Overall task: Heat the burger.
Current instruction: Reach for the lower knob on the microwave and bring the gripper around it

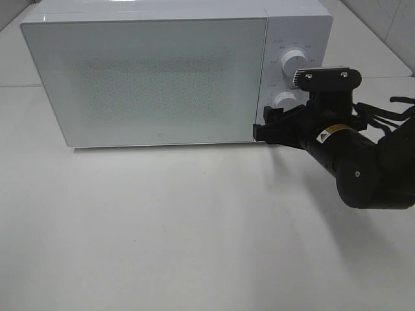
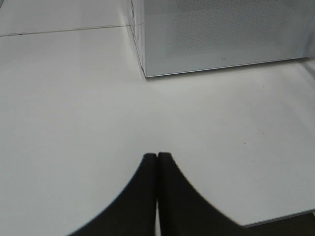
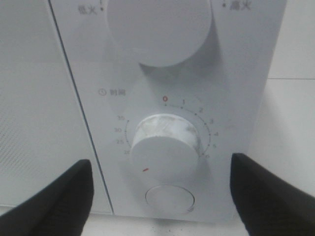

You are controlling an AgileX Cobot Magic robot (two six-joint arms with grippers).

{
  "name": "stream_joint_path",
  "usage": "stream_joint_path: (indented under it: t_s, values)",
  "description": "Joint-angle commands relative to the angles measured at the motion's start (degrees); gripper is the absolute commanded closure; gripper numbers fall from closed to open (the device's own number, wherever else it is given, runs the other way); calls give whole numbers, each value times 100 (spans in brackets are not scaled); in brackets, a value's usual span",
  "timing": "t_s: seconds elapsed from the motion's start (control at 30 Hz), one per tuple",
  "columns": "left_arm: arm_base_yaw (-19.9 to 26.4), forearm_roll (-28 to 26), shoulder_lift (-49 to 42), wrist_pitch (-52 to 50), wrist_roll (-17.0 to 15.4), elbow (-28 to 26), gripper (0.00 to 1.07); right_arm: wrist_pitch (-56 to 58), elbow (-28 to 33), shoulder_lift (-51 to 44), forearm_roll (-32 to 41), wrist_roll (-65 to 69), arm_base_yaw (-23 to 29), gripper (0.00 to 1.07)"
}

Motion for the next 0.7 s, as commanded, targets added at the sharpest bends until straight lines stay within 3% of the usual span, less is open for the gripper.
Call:
stream_joint_path:
  t_s: [0.03,0.7]
  values:
    - [11,-23,-109,-86,0,17,106,-292,-57,138,-23,-52,-6,34]
    - [11,-17,-109,-86,0,17,106,-779,-115,269,-52,-103,-6,34]
